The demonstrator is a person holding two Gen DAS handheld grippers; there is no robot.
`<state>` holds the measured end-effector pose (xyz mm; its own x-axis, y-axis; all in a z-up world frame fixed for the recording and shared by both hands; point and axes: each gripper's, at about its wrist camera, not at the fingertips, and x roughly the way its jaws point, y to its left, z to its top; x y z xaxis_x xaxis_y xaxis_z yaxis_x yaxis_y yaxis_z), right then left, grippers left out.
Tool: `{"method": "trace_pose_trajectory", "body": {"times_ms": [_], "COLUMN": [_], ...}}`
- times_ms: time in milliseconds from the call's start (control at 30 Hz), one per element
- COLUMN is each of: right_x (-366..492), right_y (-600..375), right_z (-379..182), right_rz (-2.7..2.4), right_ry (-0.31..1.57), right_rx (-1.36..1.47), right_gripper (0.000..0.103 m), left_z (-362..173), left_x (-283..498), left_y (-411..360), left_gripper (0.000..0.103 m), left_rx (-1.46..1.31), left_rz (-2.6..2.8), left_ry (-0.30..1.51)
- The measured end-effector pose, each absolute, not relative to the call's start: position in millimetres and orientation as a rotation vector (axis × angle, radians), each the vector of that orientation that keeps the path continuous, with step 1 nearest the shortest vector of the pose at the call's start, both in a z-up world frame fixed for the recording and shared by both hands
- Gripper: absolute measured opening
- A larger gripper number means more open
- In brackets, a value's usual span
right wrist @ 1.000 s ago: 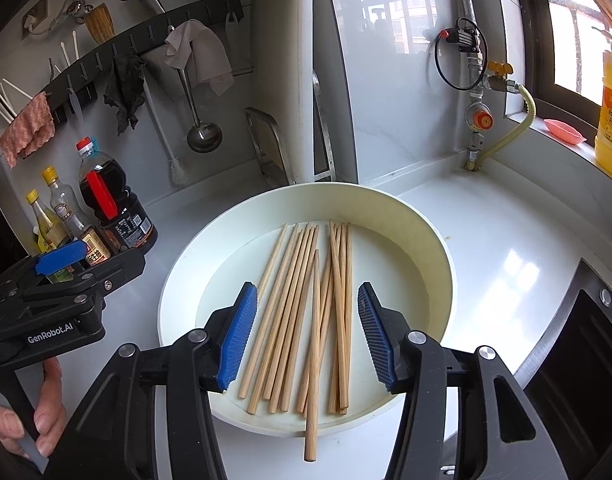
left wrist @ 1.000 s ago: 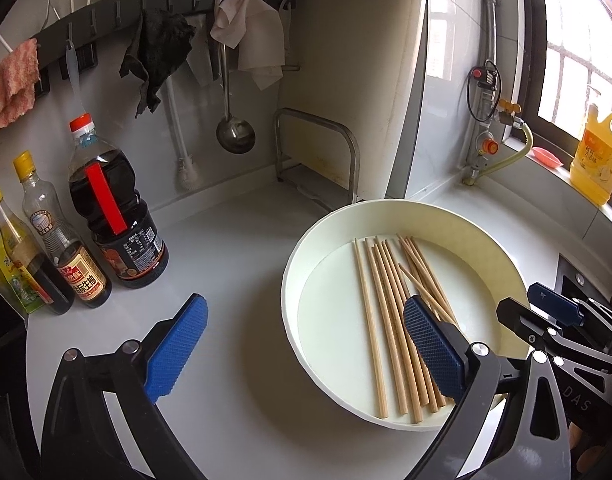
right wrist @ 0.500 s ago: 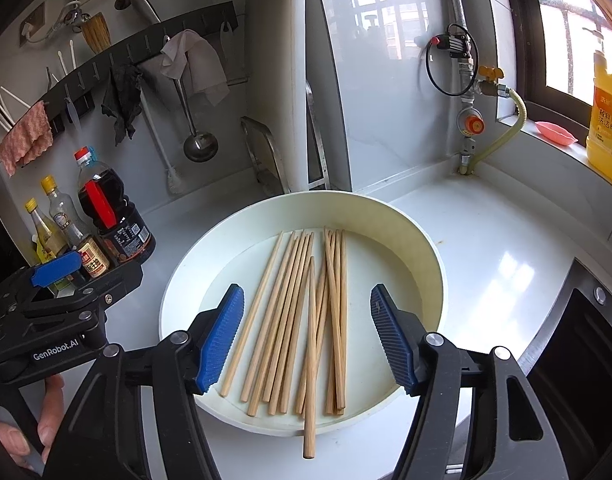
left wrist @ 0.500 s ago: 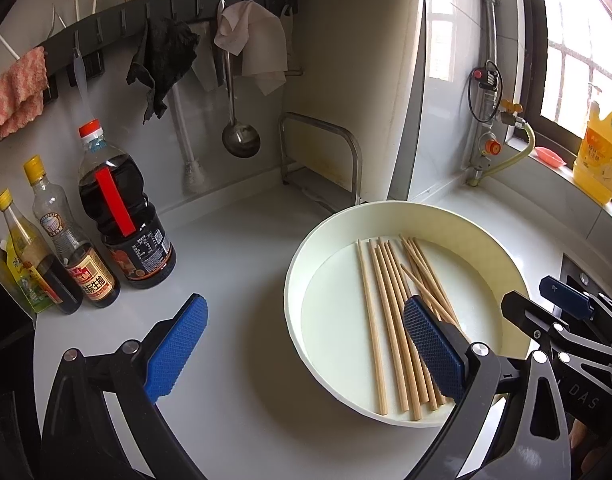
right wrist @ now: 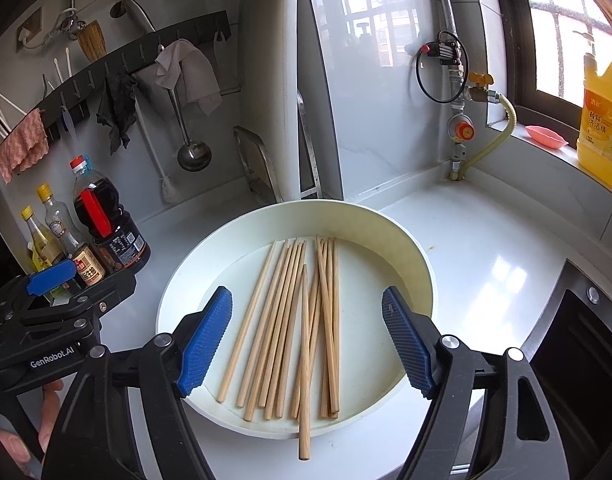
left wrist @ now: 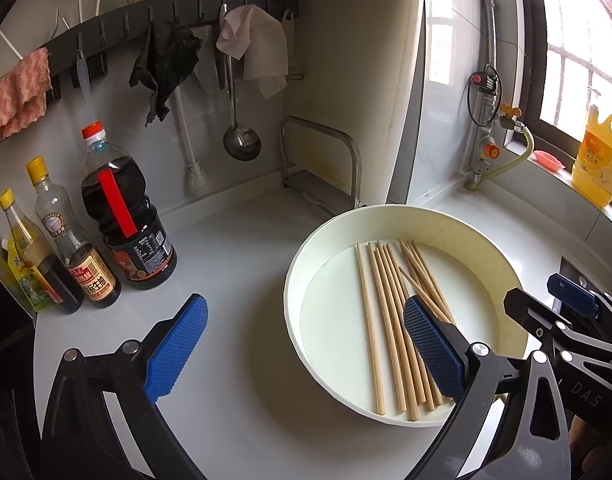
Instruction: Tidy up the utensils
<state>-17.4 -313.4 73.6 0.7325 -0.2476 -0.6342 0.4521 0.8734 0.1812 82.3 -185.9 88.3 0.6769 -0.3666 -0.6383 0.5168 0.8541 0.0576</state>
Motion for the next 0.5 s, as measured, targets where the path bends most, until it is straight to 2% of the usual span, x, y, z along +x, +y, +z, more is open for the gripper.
{"method": "trace_pose_trajectory", "body": {"times_ms": [500], "right_x": [-18.4], "right_y": [-314.0], "right_z": [73.9], "right_rz": [-0.403], "right_ry": [0.639], "right_rx": [0.338], "right_gripper": [0.076], "left_z": [89.3], "left_x": [83.3], "left_y": [-183.6], "left_gripper": [0.097], "left_rx": [0.241], "left_rz": [-0.48], "left_ry": [0.656]}}
